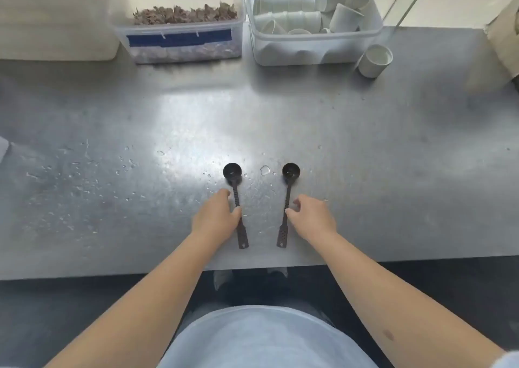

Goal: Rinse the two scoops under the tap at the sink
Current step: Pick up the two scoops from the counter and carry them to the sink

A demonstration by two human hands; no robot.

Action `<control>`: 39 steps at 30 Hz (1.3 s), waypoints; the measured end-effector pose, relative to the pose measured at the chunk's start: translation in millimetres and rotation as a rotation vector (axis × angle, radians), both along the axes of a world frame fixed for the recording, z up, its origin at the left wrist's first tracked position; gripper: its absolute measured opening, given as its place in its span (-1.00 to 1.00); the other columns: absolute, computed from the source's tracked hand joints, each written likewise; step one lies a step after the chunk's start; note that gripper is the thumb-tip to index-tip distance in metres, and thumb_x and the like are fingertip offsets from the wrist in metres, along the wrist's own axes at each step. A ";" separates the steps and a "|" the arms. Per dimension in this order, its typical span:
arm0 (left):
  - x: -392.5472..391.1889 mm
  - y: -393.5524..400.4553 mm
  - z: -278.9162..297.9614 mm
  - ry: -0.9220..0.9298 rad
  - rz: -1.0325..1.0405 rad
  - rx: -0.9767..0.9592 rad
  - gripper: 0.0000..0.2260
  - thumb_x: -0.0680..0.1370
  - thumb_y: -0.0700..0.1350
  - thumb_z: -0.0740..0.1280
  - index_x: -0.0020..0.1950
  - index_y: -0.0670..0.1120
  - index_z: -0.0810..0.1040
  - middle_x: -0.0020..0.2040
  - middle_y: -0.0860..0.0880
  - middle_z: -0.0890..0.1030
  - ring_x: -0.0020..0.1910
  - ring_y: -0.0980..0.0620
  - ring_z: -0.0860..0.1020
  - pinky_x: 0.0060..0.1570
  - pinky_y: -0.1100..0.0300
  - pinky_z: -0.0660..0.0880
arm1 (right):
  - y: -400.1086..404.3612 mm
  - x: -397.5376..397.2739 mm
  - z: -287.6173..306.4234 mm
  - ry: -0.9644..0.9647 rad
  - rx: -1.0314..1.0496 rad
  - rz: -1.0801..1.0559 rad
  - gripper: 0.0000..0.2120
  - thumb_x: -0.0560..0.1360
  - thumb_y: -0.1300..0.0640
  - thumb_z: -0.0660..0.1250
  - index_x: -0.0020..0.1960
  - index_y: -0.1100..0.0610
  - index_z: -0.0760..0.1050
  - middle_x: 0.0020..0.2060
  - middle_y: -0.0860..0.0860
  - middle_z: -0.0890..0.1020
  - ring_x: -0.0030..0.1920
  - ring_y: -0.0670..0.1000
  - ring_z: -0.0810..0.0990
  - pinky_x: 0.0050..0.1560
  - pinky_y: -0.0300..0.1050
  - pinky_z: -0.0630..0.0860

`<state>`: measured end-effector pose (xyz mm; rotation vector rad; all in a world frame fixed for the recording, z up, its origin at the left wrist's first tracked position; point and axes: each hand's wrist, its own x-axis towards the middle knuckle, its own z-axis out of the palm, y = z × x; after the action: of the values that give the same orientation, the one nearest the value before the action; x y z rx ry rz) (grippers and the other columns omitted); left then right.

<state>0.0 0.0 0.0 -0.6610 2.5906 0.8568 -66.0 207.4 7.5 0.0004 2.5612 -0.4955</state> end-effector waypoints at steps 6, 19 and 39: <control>-13.2 4.4 -12.0 0.007 0.243 0.040 -0.68 0.54 0.02 0.31 0.23 -0.08 0.43 0.04 -0.04 0.58 -0.03 -0.06 0.55 -0.09 0.00 0.53 | -10.7 -17.8 -15.9 -0.109 -0.181 -0.322 -0.78 0.45 -0.01 0.35 -0.20 0.15 0.62 -0.28 0.10 0.66 -0.39 -0.05 0.45 -0.40 -0.16 0.32; -32.2 0.4 -17.8 -0.065 0.370 0.166 -0.87 0.49 -0.09 0.37 -0.02 -0.09 0.64 -0.14 -0.05 0.69 -0.09 -0.03 0.64 -0.04 0.07 0.56 | -13.3 -48.8 -22.7 -0.267 -0.307 -0.415 -0.78 0.42 0.16 0.43 -0.39 0.08 0.54 -0.49 0.01 0.61 -0.45 -0.03 0.58 -0.32 -0.18 0.50; 97.0 -12.0 71.8 0.091 0.793 0.712 -0.91 0.48 -0.21 0.38 -0.11 -0.22 0.65 -0.16 -0.19 0.70 -0.28 -0.01 0.53 -0.39 0.23 0.37 | -44.9 7.2 58.1 -0.553 -0.594 0.055 -0.93 0.48 0.23 0.40 -0.15 0.23 0.62 -0.31 0.10 0.66 -0.34 -0.03 0.59 -0.34 -0.26 0.50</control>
<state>97.0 -12.0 71.8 -1.4278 1.8072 1.9292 -58.8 162.4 65.6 -0.1252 1.8038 -1.0508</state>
